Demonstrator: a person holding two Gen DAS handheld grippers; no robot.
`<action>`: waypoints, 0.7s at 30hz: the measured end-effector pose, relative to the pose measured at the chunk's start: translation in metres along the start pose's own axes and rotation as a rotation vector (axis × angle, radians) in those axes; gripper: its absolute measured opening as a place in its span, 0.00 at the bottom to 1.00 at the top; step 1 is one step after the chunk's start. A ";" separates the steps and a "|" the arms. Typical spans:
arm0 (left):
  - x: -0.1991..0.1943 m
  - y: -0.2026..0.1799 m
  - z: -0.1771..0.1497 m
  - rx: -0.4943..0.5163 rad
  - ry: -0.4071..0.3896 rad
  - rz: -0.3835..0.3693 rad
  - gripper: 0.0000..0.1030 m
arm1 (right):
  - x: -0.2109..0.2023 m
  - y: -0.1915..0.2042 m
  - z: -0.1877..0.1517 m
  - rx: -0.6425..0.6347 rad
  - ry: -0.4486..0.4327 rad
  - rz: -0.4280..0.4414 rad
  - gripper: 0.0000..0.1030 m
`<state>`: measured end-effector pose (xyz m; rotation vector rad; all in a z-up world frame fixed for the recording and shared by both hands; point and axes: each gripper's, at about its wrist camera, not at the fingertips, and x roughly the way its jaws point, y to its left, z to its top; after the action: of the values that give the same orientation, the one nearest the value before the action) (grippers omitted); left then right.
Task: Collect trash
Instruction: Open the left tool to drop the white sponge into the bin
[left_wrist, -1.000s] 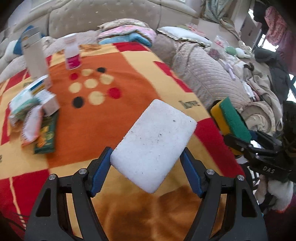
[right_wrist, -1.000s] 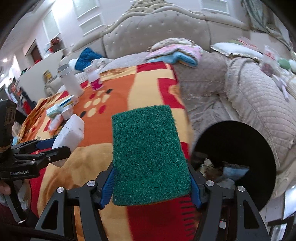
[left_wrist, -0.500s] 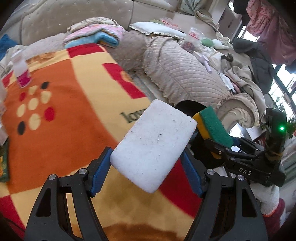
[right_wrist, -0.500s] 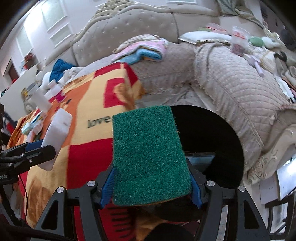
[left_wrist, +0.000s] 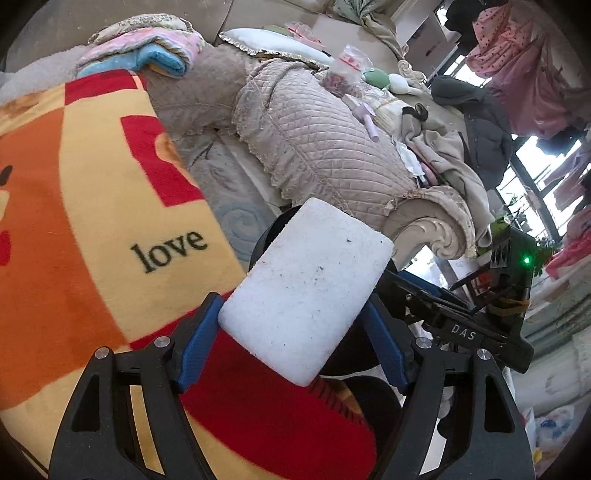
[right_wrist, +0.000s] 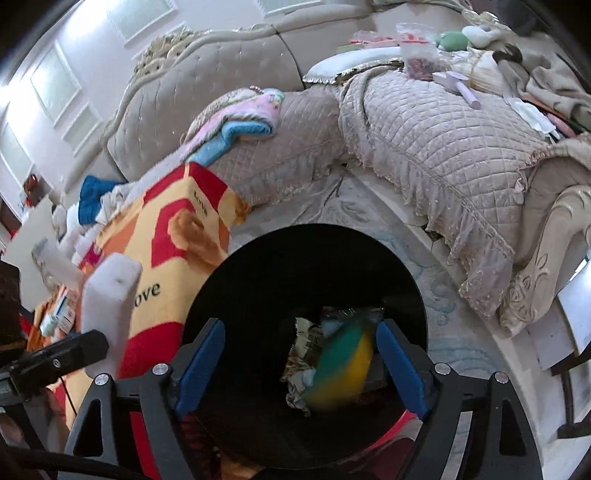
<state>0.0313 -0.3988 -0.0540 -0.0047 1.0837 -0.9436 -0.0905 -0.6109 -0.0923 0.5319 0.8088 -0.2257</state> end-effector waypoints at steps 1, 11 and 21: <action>0.001 0.000 0.000 0.000 0.002 0.007 0.74 | 0.000 0.001 0.000 0.002 0.000 -0.001 0.81; 0.000 0.001 -0.004 0.012 -0.001 0.030 0.74 | -0.008 0.016 -0.002 -0.023 -0.019 0.028 0.81; 0.015 -0.021 -0.011 0.164 0.022 0.075 0.74 | -0.019 0.045 0.019 -0.063 -0.024 0.209 0.82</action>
<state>0.0112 -0.4177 -0.0618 0.1802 1.0171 -0.9645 -0.0743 -0.5835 -0.0507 0.5490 0.7287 -0.0145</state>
